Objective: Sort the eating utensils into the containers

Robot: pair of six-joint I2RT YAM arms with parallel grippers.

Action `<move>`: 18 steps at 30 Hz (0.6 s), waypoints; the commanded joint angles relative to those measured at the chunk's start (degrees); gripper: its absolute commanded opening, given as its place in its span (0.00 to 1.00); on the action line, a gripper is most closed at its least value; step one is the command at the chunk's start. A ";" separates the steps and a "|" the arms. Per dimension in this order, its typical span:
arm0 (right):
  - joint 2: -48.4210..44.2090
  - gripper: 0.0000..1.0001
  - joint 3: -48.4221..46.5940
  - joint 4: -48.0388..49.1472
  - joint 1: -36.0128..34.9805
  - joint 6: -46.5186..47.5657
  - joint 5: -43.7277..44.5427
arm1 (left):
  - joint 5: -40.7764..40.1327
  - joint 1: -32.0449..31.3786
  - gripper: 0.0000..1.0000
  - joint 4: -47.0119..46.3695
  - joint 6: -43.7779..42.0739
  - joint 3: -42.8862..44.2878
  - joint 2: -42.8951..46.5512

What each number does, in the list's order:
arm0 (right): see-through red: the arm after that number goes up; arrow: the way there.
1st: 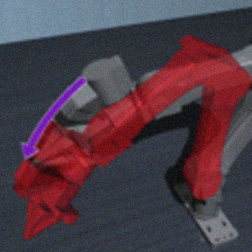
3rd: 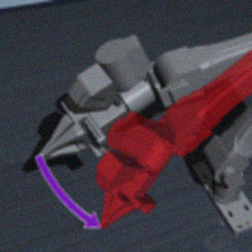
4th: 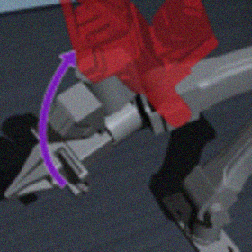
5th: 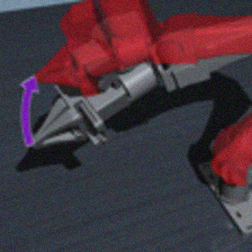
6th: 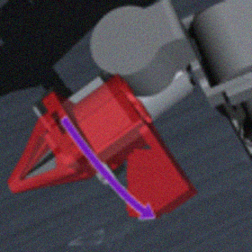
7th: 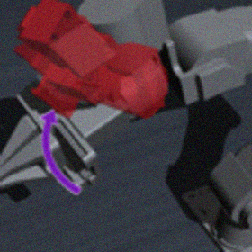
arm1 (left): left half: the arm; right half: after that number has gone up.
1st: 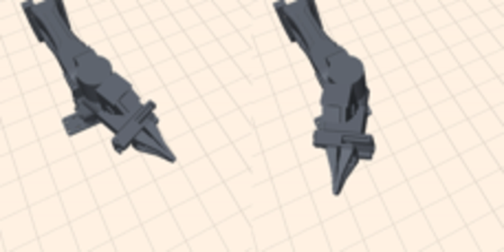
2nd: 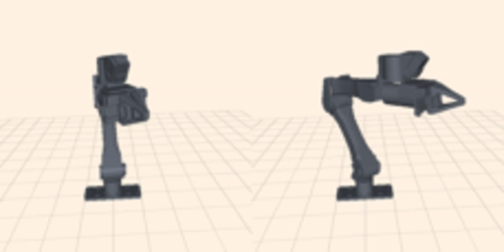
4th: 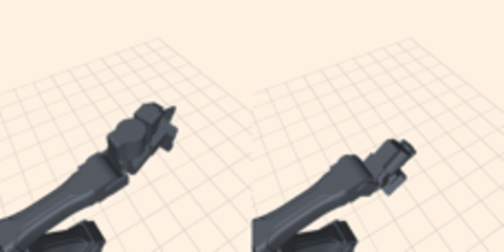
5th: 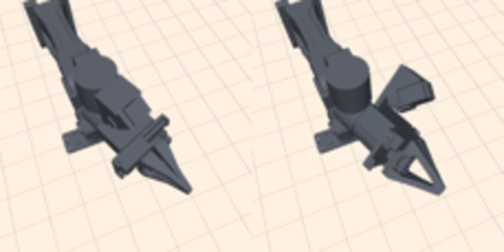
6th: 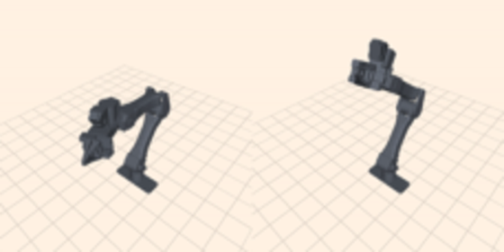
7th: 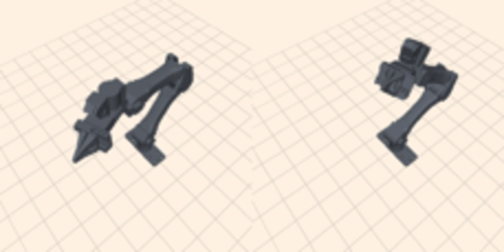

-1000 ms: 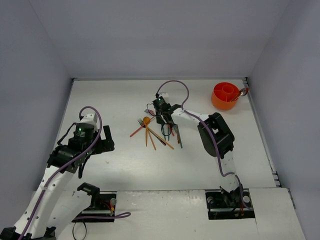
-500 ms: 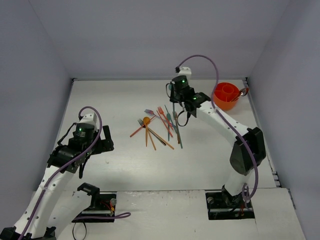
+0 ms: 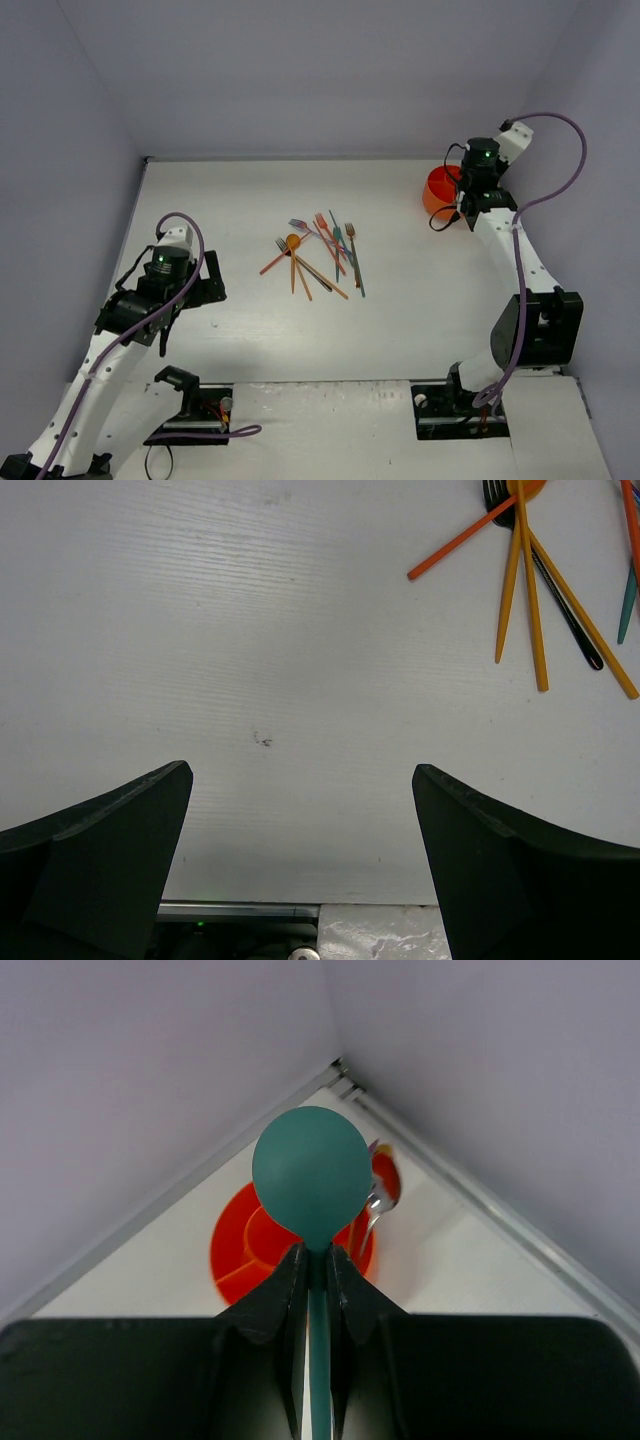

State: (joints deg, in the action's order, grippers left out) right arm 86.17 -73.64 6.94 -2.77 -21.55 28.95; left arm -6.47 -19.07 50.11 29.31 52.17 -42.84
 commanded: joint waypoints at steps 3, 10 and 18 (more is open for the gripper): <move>3.58 0.00 0.24 16.80 5.47 -0.94 5.87 | -2.15 -0.27 0.91 -1.50 -0.72 2.19 -0.69; 11.81 0.00 -0.82 28.09 6.46 2.51 6.25 | -2.32 -0.27 0.91 -1.75 -0.39 1.13 -0.93; 19.76 0.00 -2.32 36.89 6.46 5.41 5.45 | -2.26 -0.27 0.91 -2.03 -0.86 1.38 -2.90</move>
State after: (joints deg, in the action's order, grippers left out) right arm 105.34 -72.84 31.87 4.03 -17.88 32.72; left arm -7.64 -19.07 50.03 29.10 52.16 -44.27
